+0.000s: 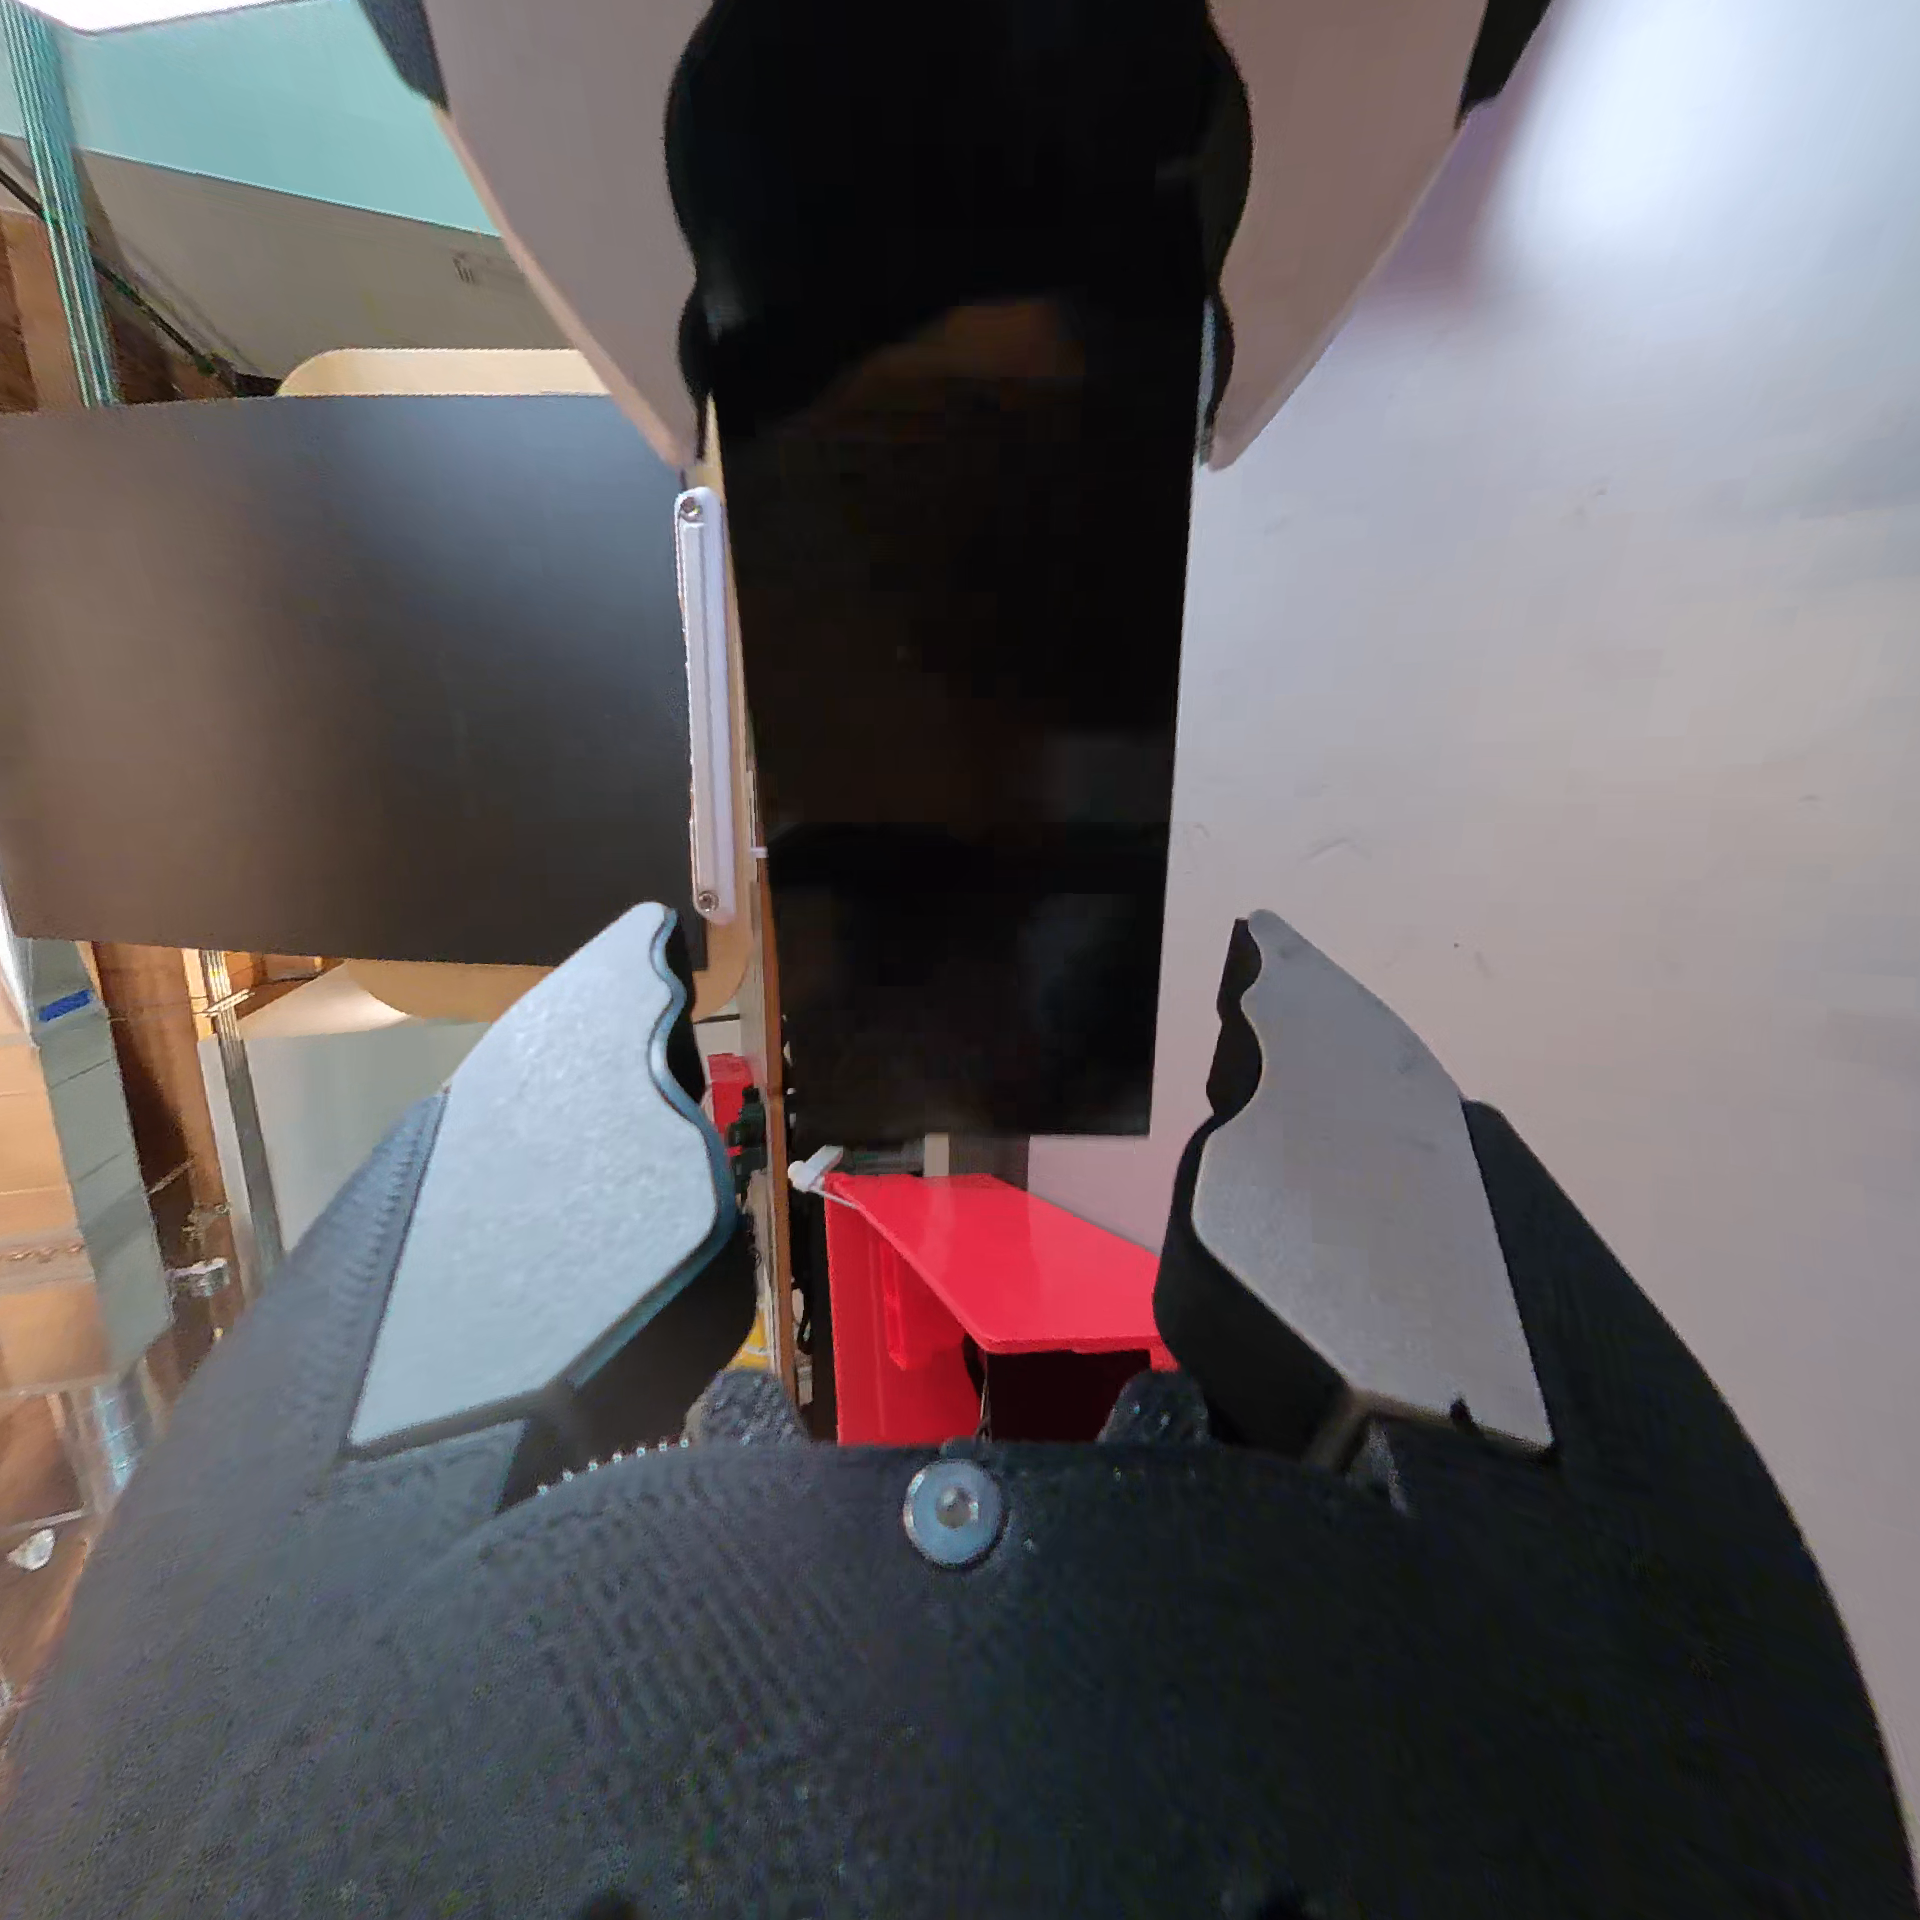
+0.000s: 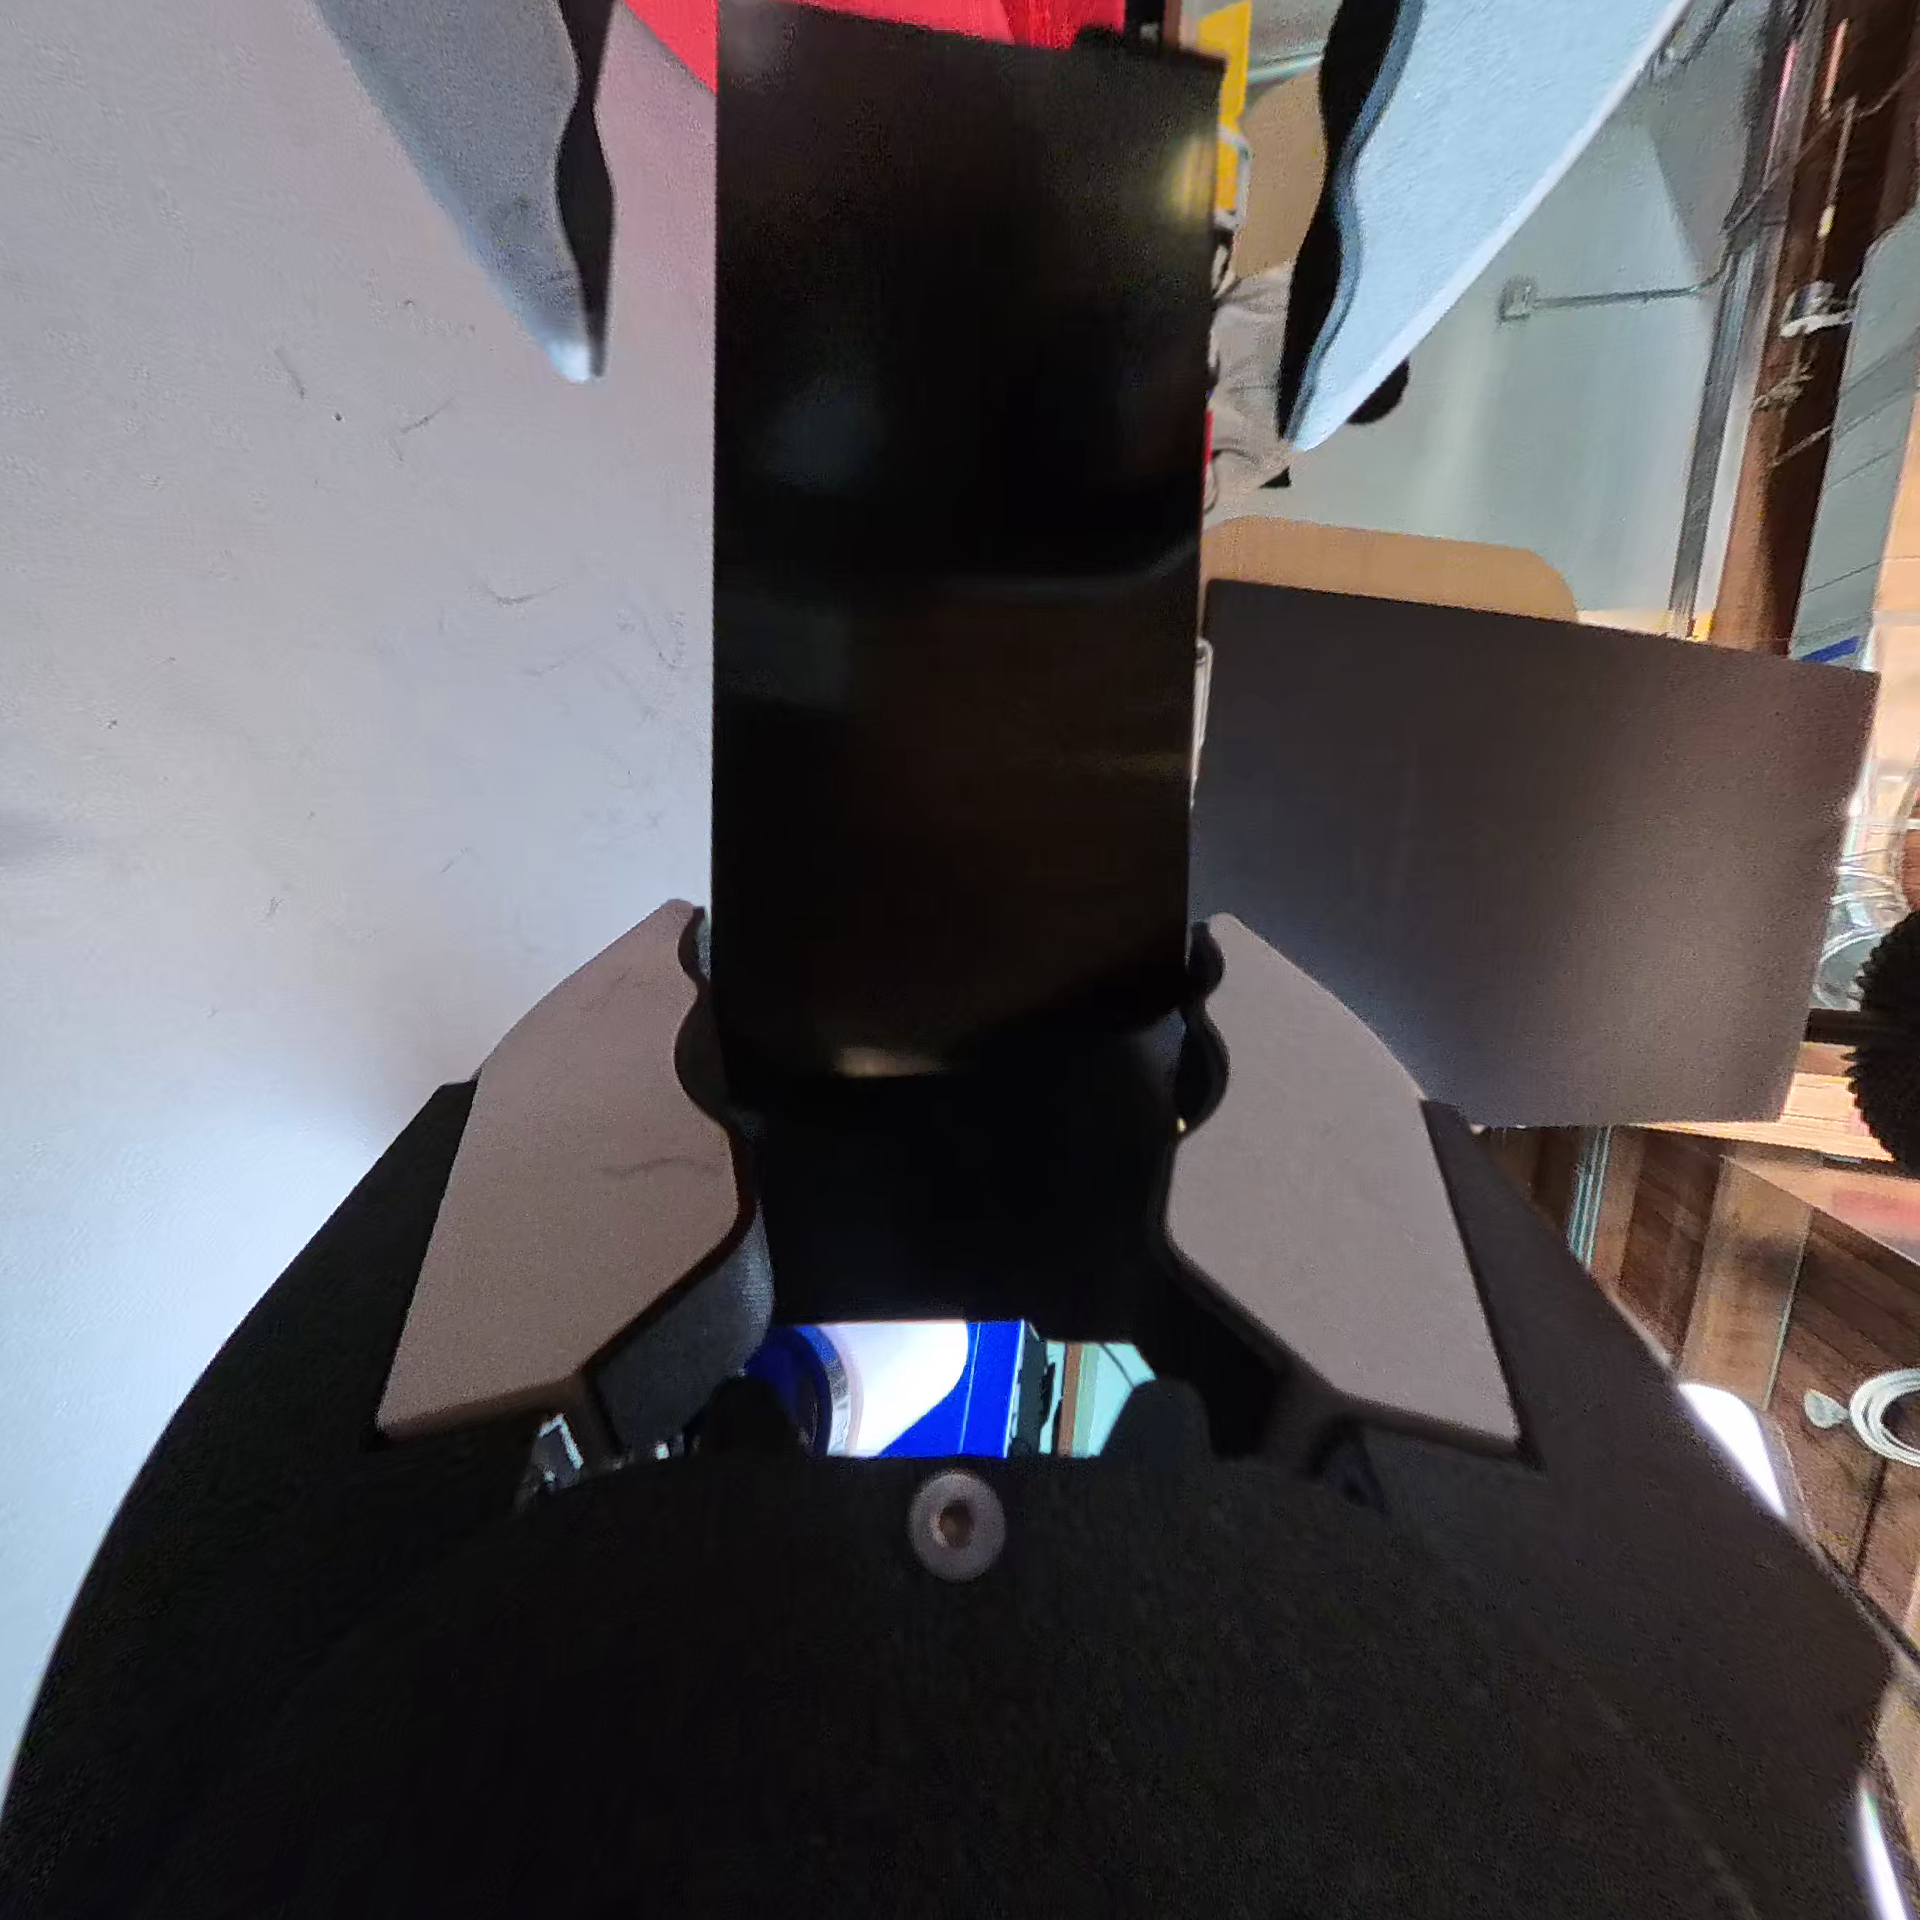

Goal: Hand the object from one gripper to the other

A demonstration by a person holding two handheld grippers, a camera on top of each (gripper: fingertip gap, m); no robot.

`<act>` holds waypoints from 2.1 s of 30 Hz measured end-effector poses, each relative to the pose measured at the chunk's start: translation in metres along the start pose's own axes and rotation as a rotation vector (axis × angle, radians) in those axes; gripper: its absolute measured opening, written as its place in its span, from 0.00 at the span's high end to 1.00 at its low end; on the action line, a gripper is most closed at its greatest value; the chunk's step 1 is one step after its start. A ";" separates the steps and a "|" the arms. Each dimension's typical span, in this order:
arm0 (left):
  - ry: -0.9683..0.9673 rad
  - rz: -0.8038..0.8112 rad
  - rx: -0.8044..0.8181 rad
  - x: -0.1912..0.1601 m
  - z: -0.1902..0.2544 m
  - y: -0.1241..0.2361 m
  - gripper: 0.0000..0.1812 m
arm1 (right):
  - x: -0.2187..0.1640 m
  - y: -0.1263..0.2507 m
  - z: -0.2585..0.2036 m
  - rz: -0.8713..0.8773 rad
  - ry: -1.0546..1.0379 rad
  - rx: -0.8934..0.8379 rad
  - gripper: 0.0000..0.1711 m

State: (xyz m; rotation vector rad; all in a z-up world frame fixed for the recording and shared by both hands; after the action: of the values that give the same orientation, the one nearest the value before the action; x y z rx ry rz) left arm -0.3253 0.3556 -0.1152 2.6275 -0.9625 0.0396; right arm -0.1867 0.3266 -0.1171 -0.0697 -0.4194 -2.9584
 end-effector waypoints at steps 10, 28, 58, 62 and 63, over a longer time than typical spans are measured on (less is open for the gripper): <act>-0.051 -0.066 -0.025 -0.002 0.012 -0.013 0.44 | 0.010 0.018 -0.005 0.128 0.005 0.028 0.50; 0.429 0.152 0.013 -0.020 0.002 0.007 0.46 | -0.043 0.053 0.030 0.515 -1.472 0.239 0.58; 1.330 0.566 -0.297 -0.092 -0.013 0.007 1.00 | -0.167 0.053 0.010 -0.408 -0.721 0.116 0.59; 1.326 0.583 -0.259 -0.098 -0.014 0.006 1.00 | -0.124 0.066 0.018 -0.055 -0.923 0.104 0.58; 1.315 0.585 -0.232 -0.101 -0.016 0.007 1.00 | -0.114 0.066 0.018 0.027 -0.972 0.093 0.61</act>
State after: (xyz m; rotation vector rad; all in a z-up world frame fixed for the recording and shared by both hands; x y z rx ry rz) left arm -0.4063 0.4188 -0.1119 1.4325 -0.9973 1.4399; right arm -0.0635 0.2852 -0.0890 -1.4925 -0.6308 -2.6540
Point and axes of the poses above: each gripper's, where its closed fingertips meet, y back along the fingers, x out of its top, z = x × y across the jaws, the point moved 9 cm from there along y, back along the fingers, and after that the axes turned 1 degree about z, right-handed, at the moved point
